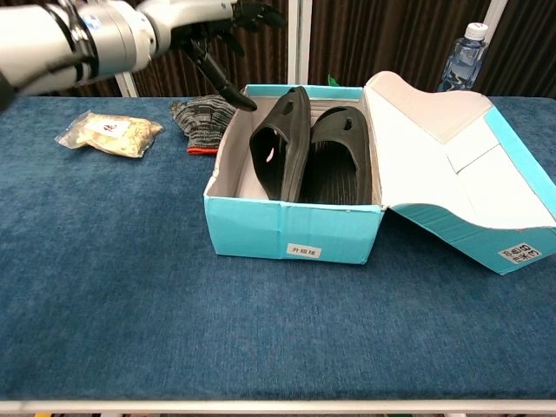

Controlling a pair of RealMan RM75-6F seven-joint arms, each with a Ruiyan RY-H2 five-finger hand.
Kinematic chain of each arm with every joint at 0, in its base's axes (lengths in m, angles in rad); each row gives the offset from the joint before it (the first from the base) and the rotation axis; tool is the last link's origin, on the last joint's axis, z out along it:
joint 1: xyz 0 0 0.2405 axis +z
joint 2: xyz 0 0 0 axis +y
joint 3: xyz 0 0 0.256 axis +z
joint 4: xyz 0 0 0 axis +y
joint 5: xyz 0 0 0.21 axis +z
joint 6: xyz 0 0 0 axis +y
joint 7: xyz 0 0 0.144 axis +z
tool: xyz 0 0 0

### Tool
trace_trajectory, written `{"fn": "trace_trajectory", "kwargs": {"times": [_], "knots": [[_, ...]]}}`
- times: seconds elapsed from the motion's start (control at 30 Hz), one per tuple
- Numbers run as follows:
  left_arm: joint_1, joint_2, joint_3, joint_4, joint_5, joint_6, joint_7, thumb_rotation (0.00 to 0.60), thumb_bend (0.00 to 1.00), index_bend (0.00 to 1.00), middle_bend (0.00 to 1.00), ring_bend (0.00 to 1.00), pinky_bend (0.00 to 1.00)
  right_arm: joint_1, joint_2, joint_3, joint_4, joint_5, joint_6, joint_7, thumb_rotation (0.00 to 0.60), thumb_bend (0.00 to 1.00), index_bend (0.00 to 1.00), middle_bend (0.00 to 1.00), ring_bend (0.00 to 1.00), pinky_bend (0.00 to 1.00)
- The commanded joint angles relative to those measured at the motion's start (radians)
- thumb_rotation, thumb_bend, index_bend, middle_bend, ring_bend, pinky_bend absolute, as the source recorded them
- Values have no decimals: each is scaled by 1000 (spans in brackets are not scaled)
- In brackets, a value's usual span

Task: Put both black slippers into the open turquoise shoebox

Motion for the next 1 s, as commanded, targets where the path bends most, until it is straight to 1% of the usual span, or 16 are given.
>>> {"fn": "trace_trajectory", "kwargs": {"times": [0.03, 0.07, 0.13, 0.23, 0.3, 0.43, 0.57, 0.6, 0.7, 0.73, 1.0], "knots": [[-43, 10, 5, 9, -1, -55, 50, 600, 163, 247, 156, 33, 175, 0, 0, 0, 0, -1, 1, 0, 600, 147, 0, 78, 0, 0], [-57, 7, 9, 18, -4, -73, 62, 600, 219, 258, 175, 44, 175, -1, 0, 0, 0, -1, 1, -1, 600, 147, 0, 78, 0, 0], [-87, -2, 17, 40, -14, -105, 95, 600, 291, 263, 183, 53, 175, -2, 0, 0, 1, 1, 2, -1, 600, 147, 0, 78, 0, 0], [-124, -19, 24, 66, -34, -135, 138, 600, 359, 269, 186, 59, 175, -2, -1, 1, 1, 6, -1, -2, 600, 147, 0, 78, 0, 0], [-146, -32, 27, 85, -51, -150, 163, 600, 386, 270, 186, 59, 175, 0, -1, 2, 2, 8, -4, -1, 600, 147, 0, 78, 0, 0], [-187, -52, 41, 131, -99, -183, 225, 600, 390, 270, 187, 59, 175, 2, -4, 4, 6, 12, -9, 1, 600, 147, 0, 78, 0, 0], [-216, -65, 58, 162, -174, -208, 282, 599, 388, 270, 200, 59, 175, 3, -6, 5, 11, 18, -13, 5, 600, 147, 0, 78, 0, 0], [-220, -67, 60, 165, -191, -212, 287, 586, 387, 269, 203, 59, 175, 3, -7, 5, 12, 18, -14, 6, 600, 147, 0, 78, 0, 0], [-231, -70, 66, 172, -233, -220, 297, 499, 385, 269, 210, 59, 175, 3, -8, 5, 16, 20, -15, 9, 600, 147, 0, 78, 0, 0], [-234, -71, 68, 174, -242, -222, 298, 488, 384, 269, 210, 59, 175, 3, -9, 5, 18, 21, -15, 10, 600, 147, 0, 78, 0, 0], [-264, -87, 88, 198, -295, -237, 317, 478, 382, 268, 210, 59, 175, 4, -12, 6, 25, 23, -19, 16, 600, 147, 0, 78, 0, 0]]}}
